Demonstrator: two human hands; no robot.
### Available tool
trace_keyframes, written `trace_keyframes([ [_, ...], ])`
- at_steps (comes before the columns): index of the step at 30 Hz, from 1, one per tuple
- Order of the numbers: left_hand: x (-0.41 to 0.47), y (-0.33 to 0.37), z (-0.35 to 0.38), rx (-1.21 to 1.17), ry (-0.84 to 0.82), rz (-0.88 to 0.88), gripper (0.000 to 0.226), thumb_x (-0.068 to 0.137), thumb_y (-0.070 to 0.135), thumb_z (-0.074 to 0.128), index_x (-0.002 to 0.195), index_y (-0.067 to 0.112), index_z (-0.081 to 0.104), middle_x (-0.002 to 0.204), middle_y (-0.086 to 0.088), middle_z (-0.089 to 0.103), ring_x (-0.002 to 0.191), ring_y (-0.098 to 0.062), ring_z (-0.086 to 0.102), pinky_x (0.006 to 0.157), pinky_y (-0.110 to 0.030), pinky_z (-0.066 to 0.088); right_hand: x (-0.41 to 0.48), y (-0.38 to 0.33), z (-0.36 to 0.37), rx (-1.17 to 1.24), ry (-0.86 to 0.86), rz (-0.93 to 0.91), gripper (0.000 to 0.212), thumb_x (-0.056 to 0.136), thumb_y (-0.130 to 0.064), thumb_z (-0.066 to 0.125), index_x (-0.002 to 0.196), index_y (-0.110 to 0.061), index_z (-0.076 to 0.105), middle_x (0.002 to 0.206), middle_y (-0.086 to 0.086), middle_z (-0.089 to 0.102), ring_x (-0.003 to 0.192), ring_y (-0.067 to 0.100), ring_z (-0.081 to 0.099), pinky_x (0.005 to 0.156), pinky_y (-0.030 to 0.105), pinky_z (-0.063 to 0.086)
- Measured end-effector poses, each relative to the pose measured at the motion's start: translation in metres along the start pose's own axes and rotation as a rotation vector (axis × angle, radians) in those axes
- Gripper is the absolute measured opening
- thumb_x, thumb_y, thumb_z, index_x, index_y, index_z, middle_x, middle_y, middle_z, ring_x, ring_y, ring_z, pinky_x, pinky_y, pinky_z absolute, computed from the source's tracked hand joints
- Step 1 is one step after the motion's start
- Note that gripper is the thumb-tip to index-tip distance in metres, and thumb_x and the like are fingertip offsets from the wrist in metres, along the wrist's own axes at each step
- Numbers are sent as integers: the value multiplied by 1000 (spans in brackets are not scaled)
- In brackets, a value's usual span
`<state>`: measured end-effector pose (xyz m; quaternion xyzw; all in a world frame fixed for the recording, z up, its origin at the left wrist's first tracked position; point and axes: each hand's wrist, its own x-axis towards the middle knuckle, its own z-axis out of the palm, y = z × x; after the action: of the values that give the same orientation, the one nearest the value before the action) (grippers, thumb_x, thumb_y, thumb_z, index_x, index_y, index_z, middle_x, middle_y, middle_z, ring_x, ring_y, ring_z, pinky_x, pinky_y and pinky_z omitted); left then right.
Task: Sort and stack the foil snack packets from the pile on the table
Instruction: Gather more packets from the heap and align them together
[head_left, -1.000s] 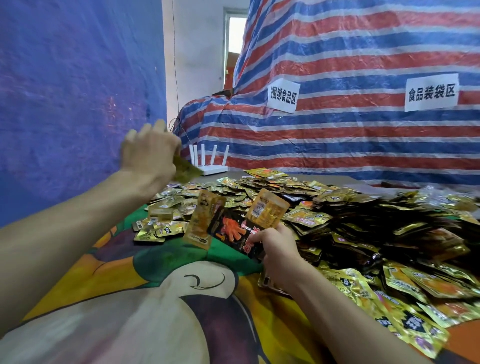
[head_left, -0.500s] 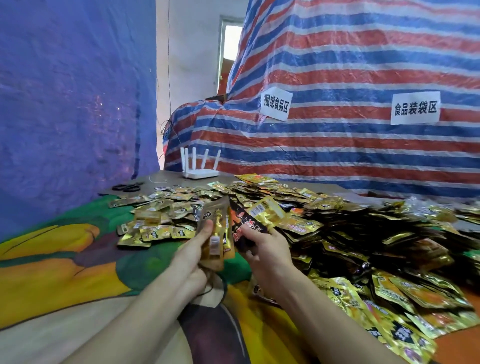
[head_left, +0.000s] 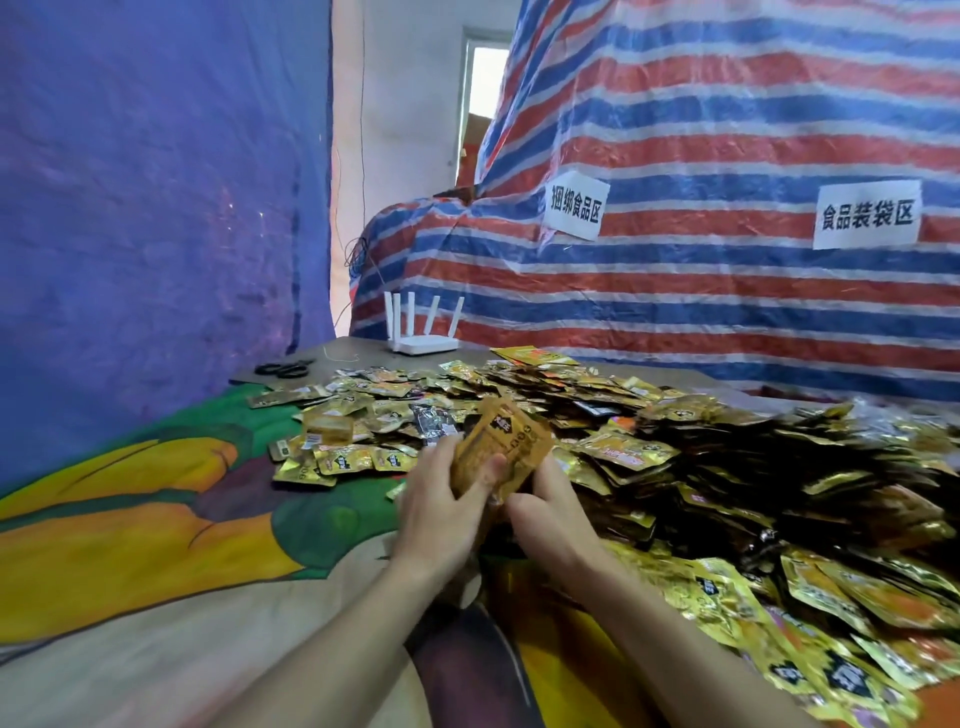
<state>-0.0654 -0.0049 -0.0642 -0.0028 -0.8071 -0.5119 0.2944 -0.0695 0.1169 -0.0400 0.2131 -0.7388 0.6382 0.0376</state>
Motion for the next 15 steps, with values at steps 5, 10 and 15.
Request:
trace_keyframes([
  [5, -9, 6, -1, -54, -175, -31, 32, 85, 55, 45, 112, 40, 53, 108, 9, 67, 109, -22, 58, 104, -53, 38, 1, 1, 6, 180, 100, -45, 53, 64, 2, 56, 113, -17, 59, 102, 8, 71, 91, 18, 70, 82, 36, 61],
  [10, -11, 13, -4, -248, -163, -52, 32, 68, 28, 57, 98, 21, 62, 96, -9, 68, 87, -27, 66, 81, -51, 56, 2, 9, 9, 430, 149, 27, 56, 53, -8, 51, 108, -12, 60, 98, 24, 67, 89, 39, 63, 74, 52, 52],
  [15, -14, 12, 5, -462, -257, -96, 42, 70, 22, 57, 111, 20, 50, 100, -15, 64, 83, -21, 64, 70, -39, 55, 3, 6, 11, 339, 205, -43, 35, 83, -40, 63, 107, -14, 67, 102, 13, 74, 93, 31, 71, 75, 40, 56],
])
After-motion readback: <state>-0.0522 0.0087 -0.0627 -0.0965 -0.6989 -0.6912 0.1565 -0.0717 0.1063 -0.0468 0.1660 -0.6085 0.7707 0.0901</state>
